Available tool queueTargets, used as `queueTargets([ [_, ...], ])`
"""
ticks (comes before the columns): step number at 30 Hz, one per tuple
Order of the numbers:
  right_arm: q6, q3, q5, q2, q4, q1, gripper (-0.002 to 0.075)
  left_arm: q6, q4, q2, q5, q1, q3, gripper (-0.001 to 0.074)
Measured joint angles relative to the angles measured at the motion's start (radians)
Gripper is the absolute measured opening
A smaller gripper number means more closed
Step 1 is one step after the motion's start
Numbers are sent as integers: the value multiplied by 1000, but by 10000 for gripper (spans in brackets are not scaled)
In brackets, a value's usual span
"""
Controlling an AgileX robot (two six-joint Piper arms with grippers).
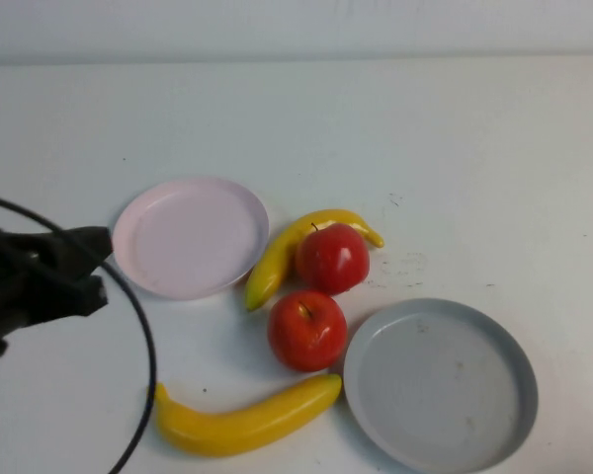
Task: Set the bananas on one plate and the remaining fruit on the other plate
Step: Put one type of fruit in the left plate
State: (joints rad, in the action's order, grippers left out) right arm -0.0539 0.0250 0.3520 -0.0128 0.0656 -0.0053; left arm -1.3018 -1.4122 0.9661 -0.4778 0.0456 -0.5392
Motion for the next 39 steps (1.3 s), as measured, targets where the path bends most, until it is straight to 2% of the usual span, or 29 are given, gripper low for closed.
queueTargets([
  [7,0,0,0,0,0,0,-15,-274,-158,260,131,304,-105,0],
  [11,0,0,0,0,0,0,-16,-384,-240,338,112,398,-118,0],
  [14,0,0,0,0,0,0,-16,-480,-275,372,38,415,-118,41],
  [16,0,0,0,0,0,0,-16,-572,-282,386,-8,415,-118,140],
  [20,0,0,0,0,0,0,-15,-748,-286,421,-55,415,-124,512],
  [21,0,0,0,0,0,0,-15,-768,-288,434,-58,415,-126,576],
  [24,0,0,0,0,0,0,-16,-823,-288,489,-58,415,-126,658],
  [30,0,0,0,0,0,0,-16,-899,-288,584,-68,415,-158,668],
  [39,0,0,0,0,0,0,-16,-909,-291,655,-70,415,-266,668],
])
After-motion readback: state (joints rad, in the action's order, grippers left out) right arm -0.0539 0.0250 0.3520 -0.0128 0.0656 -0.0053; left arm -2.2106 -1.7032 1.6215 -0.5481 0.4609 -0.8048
